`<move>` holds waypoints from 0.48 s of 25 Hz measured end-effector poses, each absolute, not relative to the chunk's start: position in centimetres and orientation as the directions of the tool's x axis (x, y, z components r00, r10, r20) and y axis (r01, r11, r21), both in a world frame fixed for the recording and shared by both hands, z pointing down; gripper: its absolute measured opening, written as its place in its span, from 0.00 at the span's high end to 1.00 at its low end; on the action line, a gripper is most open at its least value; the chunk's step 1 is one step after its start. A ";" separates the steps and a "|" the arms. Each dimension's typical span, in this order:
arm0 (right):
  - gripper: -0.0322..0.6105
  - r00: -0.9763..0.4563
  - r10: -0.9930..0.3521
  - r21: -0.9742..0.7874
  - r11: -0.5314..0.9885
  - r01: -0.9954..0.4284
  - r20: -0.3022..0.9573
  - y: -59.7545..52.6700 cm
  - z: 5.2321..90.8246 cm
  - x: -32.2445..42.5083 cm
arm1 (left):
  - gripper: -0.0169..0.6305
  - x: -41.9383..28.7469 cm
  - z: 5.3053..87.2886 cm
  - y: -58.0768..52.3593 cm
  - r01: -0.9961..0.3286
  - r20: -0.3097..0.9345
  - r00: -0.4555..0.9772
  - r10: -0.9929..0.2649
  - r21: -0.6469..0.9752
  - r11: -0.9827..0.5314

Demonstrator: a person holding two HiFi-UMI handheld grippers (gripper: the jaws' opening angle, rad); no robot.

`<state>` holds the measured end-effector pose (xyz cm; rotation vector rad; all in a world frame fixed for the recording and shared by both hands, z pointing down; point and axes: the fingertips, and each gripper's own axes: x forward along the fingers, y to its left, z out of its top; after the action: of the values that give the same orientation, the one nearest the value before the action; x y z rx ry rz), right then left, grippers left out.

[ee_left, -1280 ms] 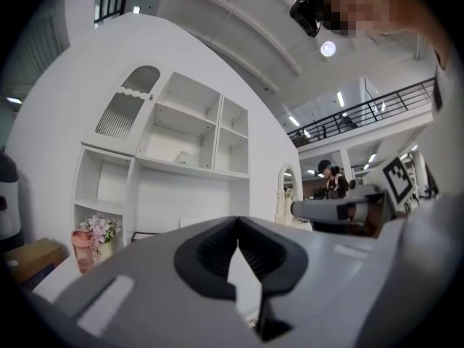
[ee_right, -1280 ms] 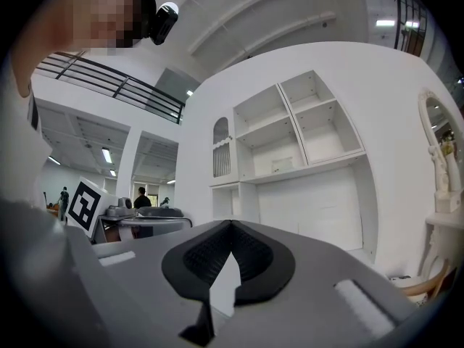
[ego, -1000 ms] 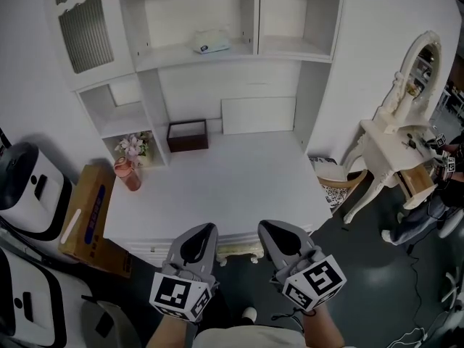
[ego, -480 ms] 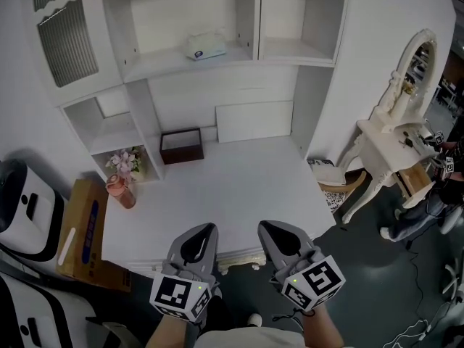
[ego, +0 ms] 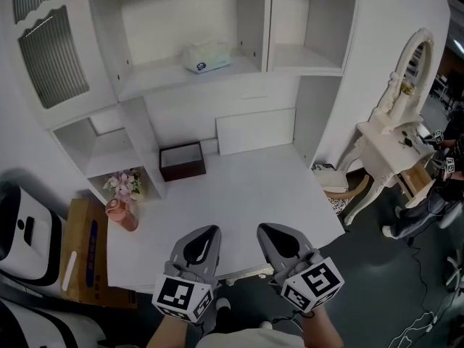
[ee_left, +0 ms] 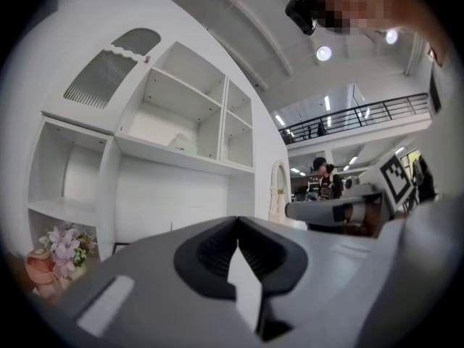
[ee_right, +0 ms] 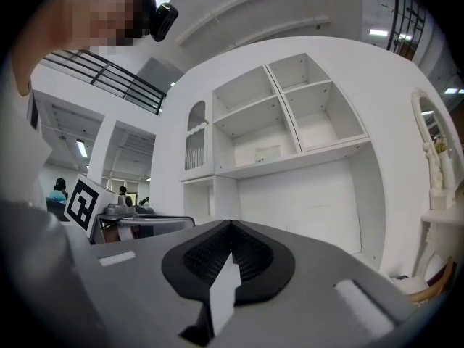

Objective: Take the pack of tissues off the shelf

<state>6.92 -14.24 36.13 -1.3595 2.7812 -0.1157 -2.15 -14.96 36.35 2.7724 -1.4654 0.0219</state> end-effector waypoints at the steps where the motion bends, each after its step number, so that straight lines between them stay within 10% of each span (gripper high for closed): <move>1: 0.95 -0.610 -0.792 -0.086 0.608 -0.789 -0.005 -14.7 36.1 6.6 | 0.97 -2.4 36.4 -15.5 -0.823 0.016 0.568 -0.823 0.002 -0.568; 12: 0.95 -0.546 -0.838 -0.075 0.545 -0.835 -0.004 -18.6 35.7 4.3 | 0.97 -4.7 36.2 -20.4 -0.780 0.012 0.626 -0.780 0.011 -0.626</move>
<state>4.30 -18.56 35.72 -1.4769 2.7259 -0.0990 -4.72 -20.35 36.19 2.8192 -1.3527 0.0093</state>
